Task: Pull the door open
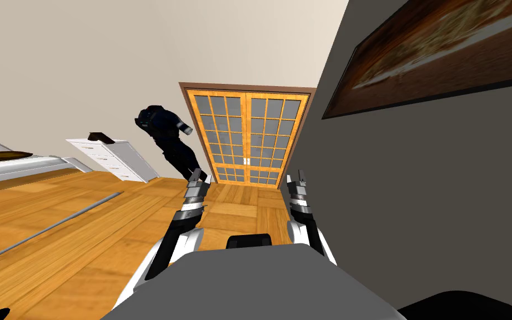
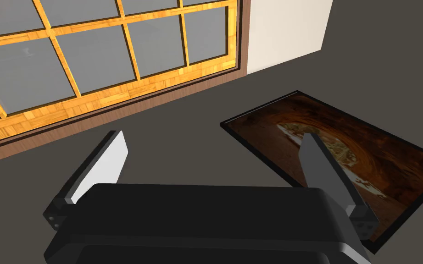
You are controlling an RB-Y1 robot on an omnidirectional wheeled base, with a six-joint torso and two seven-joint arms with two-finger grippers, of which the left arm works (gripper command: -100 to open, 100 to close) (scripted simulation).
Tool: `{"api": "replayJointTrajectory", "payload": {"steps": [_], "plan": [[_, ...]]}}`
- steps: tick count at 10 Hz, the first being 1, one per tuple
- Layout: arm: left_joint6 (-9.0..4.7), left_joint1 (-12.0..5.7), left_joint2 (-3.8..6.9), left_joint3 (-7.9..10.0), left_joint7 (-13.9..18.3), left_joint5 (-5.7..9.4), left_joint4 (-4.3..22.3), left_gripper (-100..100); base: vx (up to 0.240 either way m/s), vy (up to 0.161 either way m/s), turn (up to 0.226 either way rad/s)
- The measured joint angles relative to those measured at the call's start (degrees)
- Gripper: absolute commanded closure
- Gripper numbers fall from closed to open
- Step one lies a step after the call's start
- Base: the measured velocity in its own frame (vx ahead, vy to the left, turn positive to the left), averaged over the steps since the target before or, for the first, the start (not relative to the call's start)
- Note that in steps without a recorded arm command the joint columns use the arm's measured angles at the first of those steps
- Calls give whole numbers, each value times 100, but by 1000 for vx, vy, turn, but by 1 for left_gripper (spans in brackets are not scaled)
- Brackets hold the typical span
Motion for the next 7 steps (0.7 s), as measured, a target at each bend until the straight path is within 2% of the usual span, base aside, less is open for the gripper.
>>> {"api": "replayJointTrajectory", "payload": {"steps": [1, 3, 5, 7], "plan": [[-22, -68, 31, 51, -79, -16, 136, -100, 113, -4, -47], [-101, -53, 73, 92, -265, -57, 288, -100, 104, -1, -40], [-150, -154, 109, 160, -484, -108, 524, -100, 122, -11, -33], [-259, -198, 142, 221, -720, -161, 784, -100, 110, 3, -39]]}}
